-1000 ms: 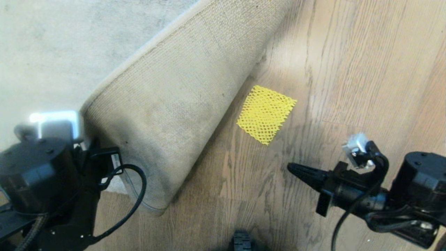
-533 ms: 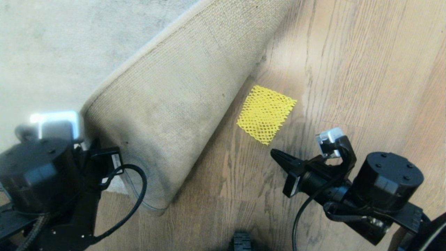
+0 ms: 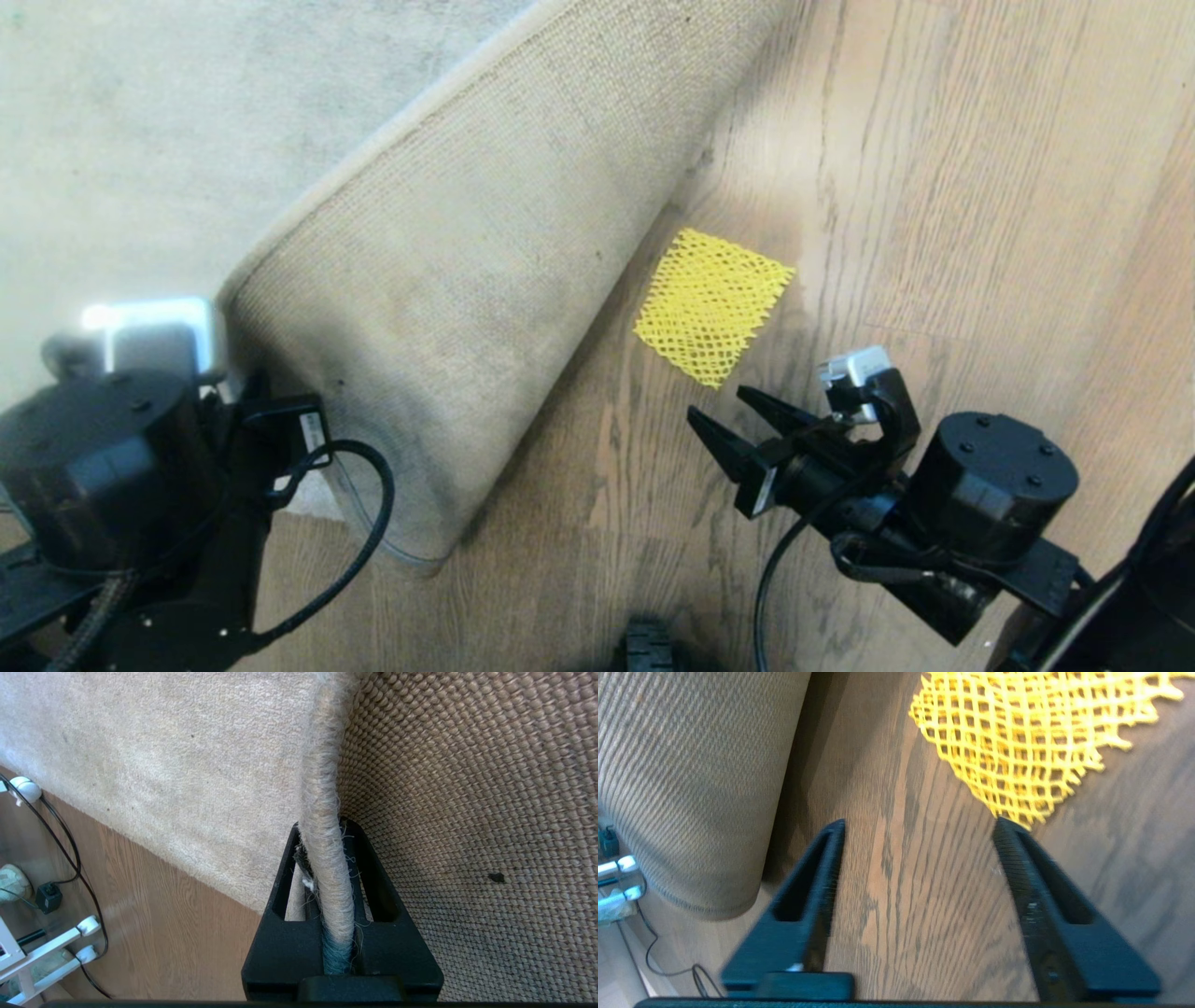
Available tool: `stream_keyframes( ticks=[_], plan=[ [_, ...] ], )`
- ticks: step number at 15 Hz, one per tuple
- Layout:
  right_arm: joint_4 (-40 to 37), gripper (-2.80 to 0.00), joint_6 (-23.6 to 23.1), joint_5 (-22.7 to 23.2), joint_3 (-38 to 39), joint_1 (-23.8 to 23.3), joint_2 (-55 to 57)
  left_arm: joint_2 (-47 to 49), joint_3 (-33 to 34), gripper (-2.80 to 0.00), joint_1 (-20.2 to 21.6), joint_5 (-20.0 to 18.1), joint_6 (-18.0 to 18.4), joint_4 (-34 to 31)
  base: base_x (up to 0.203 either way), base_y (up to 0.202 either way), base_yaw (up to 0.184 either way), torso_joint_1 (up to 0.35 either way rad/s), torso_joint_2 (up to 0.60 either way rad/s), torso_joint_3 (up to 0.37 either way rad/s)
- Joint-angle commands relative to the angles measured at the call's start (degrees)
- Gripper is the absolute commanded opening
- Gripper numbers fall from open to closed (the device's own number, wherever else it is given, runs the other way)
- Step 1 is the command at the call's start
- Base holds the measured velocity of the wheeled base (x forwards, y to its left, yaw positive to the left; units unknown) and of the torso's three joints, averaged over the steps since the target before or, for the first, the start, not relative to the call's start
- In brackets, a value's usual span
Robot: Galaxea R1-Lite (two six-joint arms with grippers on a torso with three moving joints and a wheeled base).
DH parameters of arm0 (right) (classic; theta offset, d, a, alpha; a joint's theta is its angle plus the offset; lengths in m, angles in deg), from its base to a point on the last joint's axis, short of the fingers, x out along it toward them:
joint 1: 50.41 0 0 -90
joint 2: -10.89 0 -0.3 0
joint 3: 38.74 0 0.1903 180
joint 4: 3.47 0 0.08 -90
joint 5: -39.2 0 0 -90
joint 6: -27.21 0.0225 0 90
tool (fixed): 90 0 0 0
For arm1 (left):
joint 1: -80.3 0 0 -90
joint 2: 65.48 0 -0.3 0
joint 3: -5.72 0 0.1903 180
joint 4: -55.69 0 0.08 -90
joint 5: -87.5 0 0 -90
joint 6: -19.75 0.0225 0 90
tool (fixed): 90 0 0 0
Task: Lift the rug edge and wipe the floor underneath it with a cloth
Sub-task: Pick up the foam protection net
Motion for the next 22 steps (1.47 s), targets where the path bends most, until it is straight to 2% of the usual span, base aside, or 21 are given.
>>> stream_keyframes(
  ticks=[1, 4, 7, 10, 15, 22],
  plan=[
    [2.4, 0.00, 0.0, -0.2, -1.2, 0.1, 1.2, 0.2, 0.0, -2.80, 0.0, 0.4, 0.0, 0.3, 0.000, 0.000, 0.000, 0.000, 0.00, 0.000],
    [2.4, 0.00, -1.4, -1.4, -3.4, 0.1, 3.8, 1.0, 0.0, -2.80, 0.0, 0.4, -0.8, 0.3, 0.000, 0.000, 0.000, 0.000, 0.00, 0.000],
    [2.4, 0.00, -5.2, -6.3, -8.5, 0.5, 7.7, 1.1, 0.0, -2.80, 0.0, 0.4, -0.9, 0.3, 0.000, 0.000, 0.000, 0.000, 0.00, 0.000],
    [2.3, 0.00, -8.4, -6.8, -10.8, 0.6, 8.8, 1.4, 0.0, -2.80, 0.0, 0.4, -0.9, 0.3, 0.000, 0.000, 0.000, 0.000, 0.00, 0.000],
    [2.3, 0.00, -9.2, -7.5, -11.0, 0.4, 8.5, 2.0, 0.0, -2.80, 0.0, 0.4, -1.7, 0.3, 0.000, 0.000, 0.000, 0.000, 0.00, 0.000],
    [2.3, 0.00, -11.1, -7.5, -10.0, -2.8, 7.8, 3.0, 0.0, -2.80, 0.0, 0.4, -2.5, 0.3, 0.000, 0.000, 0.000, 0.000, 0.00, 0.000]
  ],
)
